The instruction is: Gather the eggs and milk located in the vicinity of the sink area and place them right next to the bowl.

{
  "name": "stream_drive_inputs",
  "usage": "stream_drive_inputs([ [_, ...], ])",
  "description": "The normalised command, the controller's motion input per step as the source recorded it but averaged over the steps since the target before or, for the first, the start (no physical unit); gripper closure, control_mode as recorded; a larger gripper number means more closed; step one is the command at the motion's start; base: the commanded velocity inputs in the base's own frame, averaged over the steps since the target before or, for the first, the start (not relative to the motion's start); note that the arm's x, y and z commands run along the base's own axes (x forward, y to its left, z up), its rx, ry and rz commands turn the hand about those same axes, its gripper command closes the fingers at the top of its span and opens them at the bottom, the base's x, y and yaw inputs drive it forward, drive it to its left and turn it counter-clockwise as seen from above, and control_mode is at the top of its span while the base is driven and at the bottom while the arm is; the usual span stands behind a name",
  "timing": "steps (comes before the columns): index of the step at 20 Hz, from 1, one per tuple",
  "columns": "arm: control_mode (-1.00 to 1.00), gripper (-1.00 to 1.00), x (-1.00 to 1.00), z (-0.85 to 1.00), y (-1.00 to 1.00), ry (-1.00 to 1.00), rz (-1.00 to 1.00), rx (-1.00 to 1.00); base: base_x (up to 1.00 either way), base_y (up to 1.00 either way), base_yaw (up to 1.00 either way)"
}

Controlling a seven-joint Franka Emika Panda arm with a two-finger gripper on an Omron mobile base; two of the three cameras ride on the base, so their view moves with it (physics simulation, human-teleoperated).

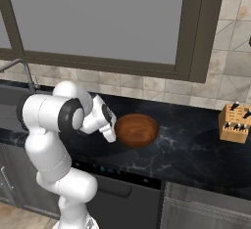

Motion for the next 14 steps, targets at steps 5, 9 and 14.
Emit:
stream_drive_inputs([
  [5,-1.00,1.00,0.18,-0.18,-0.09,0.00,0.00,0.00,0.00,0.00,0.00],
  [9,-1.00,-1.00,0.08,-0.05,0.00,0.00,0.00,0.00,0.00,0.00,0.00],
  [14,-1.00,-1.00,-0.12,0.00,0.00,-0.07,0.00,0.00,0.00,0.00,0.00],
])
